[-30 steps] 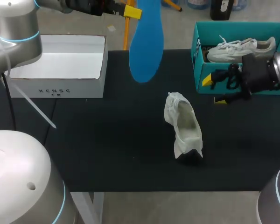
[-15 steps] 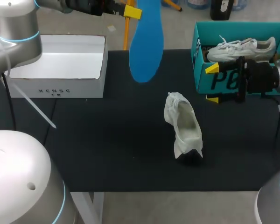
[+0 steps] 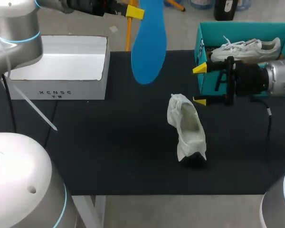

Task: Take the shoe out of the shoebox, open the shoe tongue, remove and reinsert the insole, then place the shoe into the shoebox

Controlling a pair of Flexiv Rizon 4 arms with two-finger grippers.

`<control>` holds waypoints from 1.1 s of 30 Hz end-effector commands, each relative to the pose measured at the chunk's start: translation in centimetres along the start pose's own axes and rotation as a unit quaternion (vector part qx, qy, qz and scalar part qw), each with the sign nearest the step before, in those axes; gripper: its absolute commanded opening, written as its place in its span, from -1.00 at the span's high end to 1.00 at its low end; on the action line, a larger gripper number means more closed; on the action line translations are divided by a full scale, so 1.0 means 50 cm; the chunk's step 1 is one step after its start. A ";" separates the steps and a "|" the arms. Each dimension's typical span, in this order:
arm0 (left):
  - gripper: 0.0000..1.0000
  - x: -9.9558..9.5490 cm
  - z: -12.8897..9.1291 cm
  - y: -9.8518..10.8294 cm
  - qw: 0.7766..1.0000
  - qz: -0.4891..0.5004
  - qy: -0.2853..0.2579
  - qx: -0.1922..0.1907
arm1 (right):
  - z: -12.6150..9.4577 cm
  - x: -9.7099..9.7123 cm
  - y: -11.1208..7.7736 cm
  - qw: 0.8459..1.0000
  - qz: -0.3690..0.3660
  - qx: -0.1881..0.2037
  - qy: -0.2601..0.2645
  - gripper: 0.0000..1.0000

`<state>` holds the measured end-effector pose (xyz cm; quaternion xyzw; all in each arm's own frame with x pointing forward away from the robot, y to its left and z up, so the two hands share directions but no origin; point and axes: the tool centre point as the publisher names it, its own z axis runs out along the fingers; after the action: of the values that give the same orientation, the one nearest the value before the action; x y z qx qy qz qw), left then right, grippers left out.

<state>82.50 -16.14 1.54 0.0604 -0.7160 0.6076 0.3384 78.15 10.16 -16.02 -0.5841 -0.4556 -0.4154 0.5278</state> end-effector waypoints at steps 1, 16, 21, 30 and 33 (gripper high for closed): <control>1.00 0.000 0.000 -0.001 1.000 -0.001 -0.001 -0.001 | 0.043 0.015 0.000 1.000 0.000 0.004 0.001 -1.00; 1.00 0.000 0.000 -0.001 1.000 -0.001 -0.001 -0.001 | 0.080 0.032 0.009 1.000 -0.017 0.010 0.007 -1.00; 1.00 0.000 0.000 -0.001 1.000 -0.001 -0.001 -0.001 | 0.080 0.032 0.009 1.000 -0.017 0.010 0.007 -1.00; 1.00 0.000 0.000 -0.001 1.000 -0.001 -0.001 -0.001 | 0.080 0.032 0.009 1.000 -0.017 0.010 0.007 -1.00; 1.00 0.000 0.000 -0.001 1.000 -0.001 -0.001 -0.001 | 0.080 0.032 0.009 1.000 -0.017 0.010 0.007 -1.00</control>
<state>82.51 -16.13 1.53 0.0605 -0.7160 0.6077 0.3384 79.00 14.07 -14.90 -0.5675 -0.4665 -0.4237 0.5298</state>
